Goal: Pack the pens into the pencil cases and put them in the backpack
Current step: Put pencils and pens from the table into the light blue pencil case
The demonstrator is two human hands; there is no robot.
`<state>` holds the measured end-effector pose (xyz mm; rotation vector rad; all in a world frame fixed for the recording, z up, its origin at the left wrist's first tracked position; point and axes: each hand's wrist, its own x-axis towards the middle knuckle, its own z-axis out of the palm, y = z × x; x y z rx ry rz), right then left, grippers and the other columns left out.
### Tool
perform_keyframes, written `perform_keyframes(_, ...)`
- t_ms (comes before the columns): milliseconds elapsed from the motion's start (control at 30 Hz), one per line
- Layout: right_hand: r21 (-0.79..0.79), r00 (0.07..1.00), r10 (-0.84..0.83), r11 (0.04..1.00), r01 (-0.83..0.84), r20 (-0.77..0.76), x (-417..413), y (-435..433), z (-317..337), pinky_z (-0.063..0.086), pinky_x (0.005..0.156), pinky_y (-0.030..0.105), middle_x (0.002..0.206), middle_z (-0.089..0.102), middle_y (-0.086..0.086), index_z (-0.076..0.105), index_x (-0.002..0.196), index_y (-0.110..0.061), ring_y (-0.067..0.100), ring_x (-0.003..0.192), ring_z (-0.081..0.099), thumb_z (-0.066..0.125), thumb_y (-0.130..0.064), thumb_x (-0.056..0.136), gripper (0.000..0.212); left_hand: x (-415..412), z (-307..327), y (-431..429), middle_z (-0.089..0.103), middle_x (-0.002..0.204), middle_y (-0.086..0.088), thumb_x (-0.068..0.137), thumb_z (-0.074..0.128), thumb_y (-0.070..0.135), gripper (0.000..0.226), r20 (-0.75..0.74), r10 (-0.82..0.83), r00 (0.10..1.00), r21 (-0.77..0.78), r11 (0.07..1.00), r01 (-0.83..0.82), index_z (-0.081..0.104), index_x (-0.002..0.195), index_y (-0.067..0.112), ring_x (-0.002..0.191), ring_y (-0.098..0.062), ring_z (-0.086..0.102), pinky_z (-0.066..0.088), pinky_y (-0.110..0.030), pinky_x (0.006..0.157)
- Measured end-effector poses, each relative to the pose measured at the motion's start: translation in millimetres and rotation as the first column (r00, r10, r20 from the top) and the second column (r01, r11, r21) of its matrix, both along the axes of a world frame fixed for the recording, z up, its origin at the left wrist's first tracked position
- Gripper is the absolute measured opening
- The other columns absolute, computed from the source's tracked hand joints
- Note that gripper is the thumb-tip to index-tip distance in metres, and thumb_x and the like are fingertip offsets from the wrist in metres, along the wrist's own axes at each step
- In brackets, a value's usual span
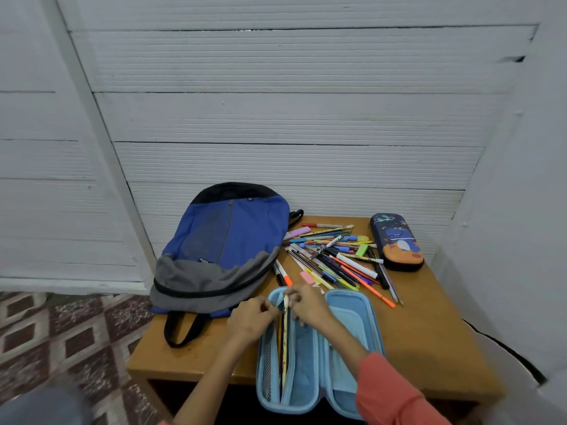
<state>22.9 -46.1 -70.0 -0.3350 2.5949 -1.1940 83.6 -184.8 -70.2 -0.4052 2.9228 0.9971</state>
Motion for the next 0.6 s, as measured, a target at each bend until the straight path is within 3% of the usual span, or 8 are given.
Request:
perform_keyframes(67,0.07,0.995,0.026,0.997,-0.019,-0.095,1.9,-2.5,-4.1,0.054,0.067,0.035,0.086,0.06,0.005,0.063,0.113,-0.012,0.024,0.083,0.063,0.048,-0.001,0.09,0.029,0.2,0.1,0.6,0.058,0.071,0.009,0.091,0.056,0.037,0.021,0.0,-0.005,1.0,-0.002,1.0,0.005,0.052,0.071,0.03,0.071,-0.008,0.055,0.04,-0.028,0.064)
perform_keyframes(133,0.124,0.985,0.033,0.992,-0.012,-0.166,6.7,-4.6,-6.2,0.052,0.081,0.037,0.092,0.064,0.006,0.062,0.112,-0.013,0.025,0.094,0.061,0.055,-0.003,0.087,0.028,0.3,-0.2,1.4,0.057,0.071,0.009,0.092,0.055,0.037,0.022,0.002,-0.004,1.0,-0.013,1.0,0.005,0.05,0.071,0.03,0.07,-0.007,0.053,0.038,-0.027,0.062)
perform_keyframes(267,0.17,0.975,0.032,0.985,0.006,-0.22,12.0,-9.6,-7.0,0.049,0.078,0.035,0.106,0.063,0.012,0.061,0.112,-0.012,0.027,0.1,0.058,0.051,-0.003,0.086,0.029,1.2,-0.6,-0.3,0.056,0.072,0.01,0.093,0.052,0.037,0.022,0.006,-0.01,1.0,-0.008,1.0,0.01,0.049,0.072,0.031,0.07,-0.009,0.053,0.039,-0.029,0.064)
perform_keyframes(400,0.089,0.984,-0.016,0.996,0.032,-0.175,9.2,-8.7,-5.6,0.053,0.083,0.039,0.103,0.066,0.013,0.065,0.111,-0.009,0.025,0.094,0.062,0.05,-0.01,0.091,0.025,2.3,-1.0,-0.9,0.056,0.074,0.01,0.094,0.052,0.037,0.021,0.007,-0.01,1.0,-0.018,1.0,0.01,0.049,0.074,0.031,0.071,-0.009,0.053,0.038,-0.029,0.064)
perform_keyframes(600,0.048,0.992,-0.031,0.998,0.037,-0.119,8.4,-7.2,-3.9,0.055,0.081,0.044,0.089,0.065,0.006,0.065,0.11,-0.012,0.025,0.09,0.064,0.064,-0.019,0.089,0.022,1.9,0.3,0.7,0.055,0.072,0.01,0.094,0.051,0.037,0.022,-0.006,-0.015,1.0,-0.025,1.0,0.015,0.048,0.073,0.031,0.069,-0.007,0.051,0.037,-0.027,0.062)
